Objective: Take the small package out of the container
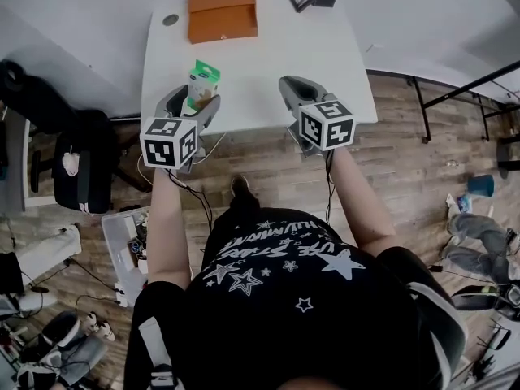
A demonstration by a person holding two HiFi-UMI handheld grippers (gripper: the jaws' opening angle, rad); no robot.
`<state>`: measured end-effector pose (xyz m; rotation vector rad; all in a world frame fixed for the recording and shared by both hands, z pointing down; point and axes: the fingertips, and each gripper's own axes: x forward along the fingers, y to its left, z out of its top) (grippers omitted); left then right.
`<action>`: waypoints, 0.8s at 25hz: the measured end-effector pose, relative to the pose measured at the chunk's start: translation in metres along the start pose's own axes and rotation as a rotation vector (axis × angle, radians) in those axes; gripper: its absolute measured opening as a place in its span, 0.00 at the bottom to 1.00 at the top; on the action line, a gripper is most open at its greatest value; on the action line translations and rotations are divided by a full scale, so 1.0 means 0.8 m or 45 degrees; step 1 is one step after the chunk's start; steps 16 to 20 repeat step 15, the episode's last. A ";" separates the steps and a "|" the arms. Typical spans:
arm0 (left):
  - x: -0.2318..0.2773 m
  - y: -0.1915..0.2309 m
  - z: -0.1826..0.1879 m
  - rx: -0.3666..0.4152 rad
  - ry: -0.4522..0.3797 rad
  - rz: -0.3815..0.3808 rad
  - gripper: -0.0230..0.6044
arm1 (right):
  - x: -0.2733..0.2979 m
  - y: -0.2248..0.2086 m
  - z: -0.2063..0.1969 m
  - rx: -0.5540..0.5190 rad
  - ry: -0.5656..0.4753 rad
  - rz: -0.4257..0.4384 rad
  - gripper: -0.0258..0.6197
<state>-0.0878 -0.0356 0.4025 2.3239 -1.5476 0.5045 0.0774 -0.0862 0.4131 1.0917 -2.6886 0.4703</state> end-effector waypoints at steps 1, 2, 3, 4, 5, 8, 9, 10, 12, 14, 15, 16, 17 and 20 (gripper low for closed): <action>-0.006 -0.007 -0.003 -0.004 -0.001 0.002 0.60 | -0.008 0.003 -0.002 0.000 -0.002 0.003 0.13; -0.011 -0.014 -0.006 -0.006 0.001 0.003 0.59 | -0.016 0.005 -0.004 0.001 -0.004 0.006 0.13; -0.016 -0.020 -0.009 -0.007 0.004 0.003 0.60 | -0.024 0.008 -0.006 0.002 -0.004 0.007 0.13; -0.020 -0.025 -0.012 -0.008 0.007 0.003 0.59 | -0.031 0.011 -0.009 0.003 -0.004 0.008 0.13; -0.025 -0.031 -0.015 -0.010 0.008 0.003 0.60 | -0.037 0.014 -0.011 0.003 -0.004 0.009 0.13; -0.040 -0.045 -0.024 -0.021 0.002 -0.002 0.59 | -0.056 0.024 -0.018 -0.002 -0.003 0.010 0.13; -0.045 -0.050 -0.027 -0.022 0.000 -0.003 0.60 | -0.062 0.027 -0.021 -0.004 -0.003 0.009 0.13; -0.049 -0.056 -0.031 -0.023 -0.002 -0.004 0.60 | -0.068 0.029 -0.025 -0.004 -0.002 0.008 0.13; -0.057 -0.068 -0.039 -0.022 -0.003 -0.004 0.59 | -0.081 0.033 -0.034 -0.004 0.002 0.006 0.13; -0.065 -0.080 -0.047 -0.023 -0.003 -0.005 0.59 | -0.095 0.037 -0.042 -0.003 0.006 0.006 0.13; -0.068 -0.087 -0.050 -0.023 -0.003 -0.005 0.59 | -0.102 0.038 -0.046 -0.004 0.008 0.006 0.13; -0.068 -0.087 -0.050 -0.023 -0.003 -0.005 0.59 | -0.102 0.038 -0.046 -0.004 0.008 0.006 0.13; -0.068 -0.087 -0.050 -0.023 -0.003 -0.005 0.59 | -0.102 0.038 -0.046 -0.004 0.008 0.006 0.13; -0.068 -0.087 -0.050 -0.023 -0.003 -0.005 0.59 | -0.102 0.038 -0.046 -0.004 0.008 0.006 0.13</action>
